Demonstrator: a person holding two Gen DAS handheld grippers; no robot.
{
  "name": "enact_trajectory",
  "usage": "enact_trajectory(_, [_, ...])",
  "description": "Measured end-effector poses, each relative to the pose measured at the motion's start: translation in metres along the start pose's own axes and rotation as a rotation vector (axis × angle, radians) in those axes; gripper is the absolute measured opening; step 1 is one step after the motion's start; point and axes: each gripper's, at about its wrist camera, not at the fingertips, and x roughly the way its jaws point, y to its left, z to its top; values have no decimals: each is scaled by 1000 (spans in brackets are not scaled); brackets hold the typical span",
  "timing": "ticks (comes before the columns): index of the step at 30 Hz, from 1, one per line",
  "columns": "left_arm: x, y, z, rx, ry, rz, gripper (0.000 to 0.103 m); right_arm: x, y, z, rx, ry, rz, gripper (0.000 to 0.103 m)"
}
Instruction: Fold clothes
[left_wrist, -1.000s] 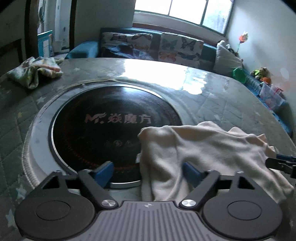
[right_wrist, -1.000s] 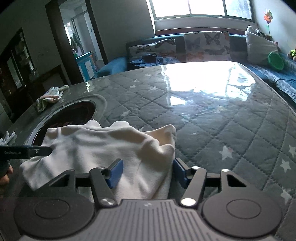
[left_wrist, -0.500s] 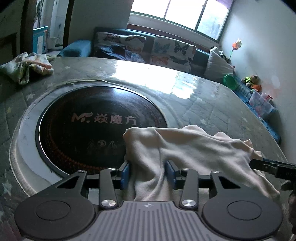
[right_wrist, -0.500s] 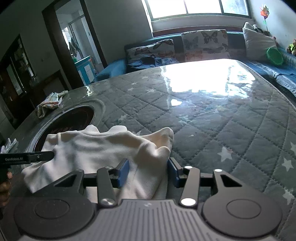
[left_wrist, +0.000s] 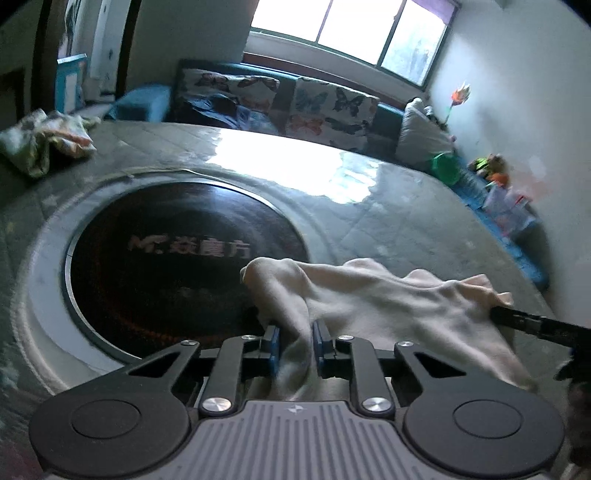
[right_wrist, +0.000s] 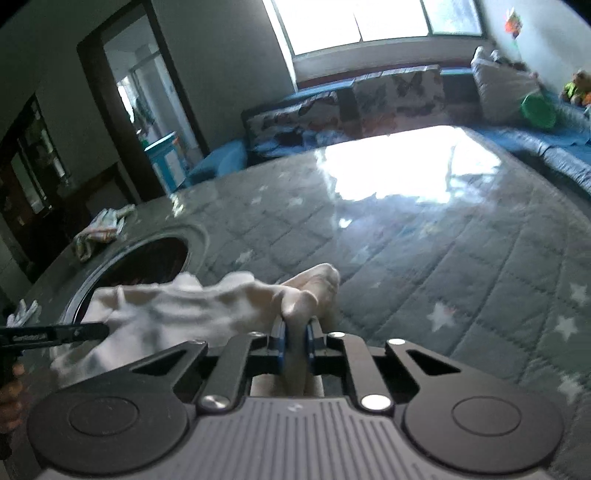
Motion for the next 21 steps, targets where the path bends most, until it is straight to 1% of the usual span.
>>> enact_trajectory(3, [6,-12,-2,11,24,-20,20,-1,-4,4,-5,-1,-50,9])
enact_trajectory(6, [17,-28,-1,3,47,-62,20,-6,-11,12,-5,-29,-106,9])
enact_trajectory(8, [24,-42,-1,42,44,-62,20,-8,-19,17,10,-19,-151,9])
enact_trajectory(10, [30,-52,-1,82,47,-54,22,-7,-22,17,-25,29,-194,11])
enact_trajectory(11, [31,-54,-1,94,49,-53,26,-7,-23,17,-49,39,-220,16])
enact_trajectory(13, [29,-54,0,99,55,-45,33,-15,-18,15,-102,15,-238,19])
enact_trajectory(14, [28,-50,1,94,58,-39,38,-20,-14,15,-129,2,-237,28])
enact_trajectory(16, [24,-44,3,85,64,-27,43,-27,1,14,-189,-13,-217,36])
enact_trajectory(18, [19,-38,4,75,62,-11,46,-31,18,12,-257,-7,-162,38])
enact_trajectory(19, [17,-34,4,71,60,-1,48,-32,28,11,-290,4,-124,40])
enact_trajectory(21, [12,-26,7,58,57,21,55,-31,54,6,-372,34,-31,43])
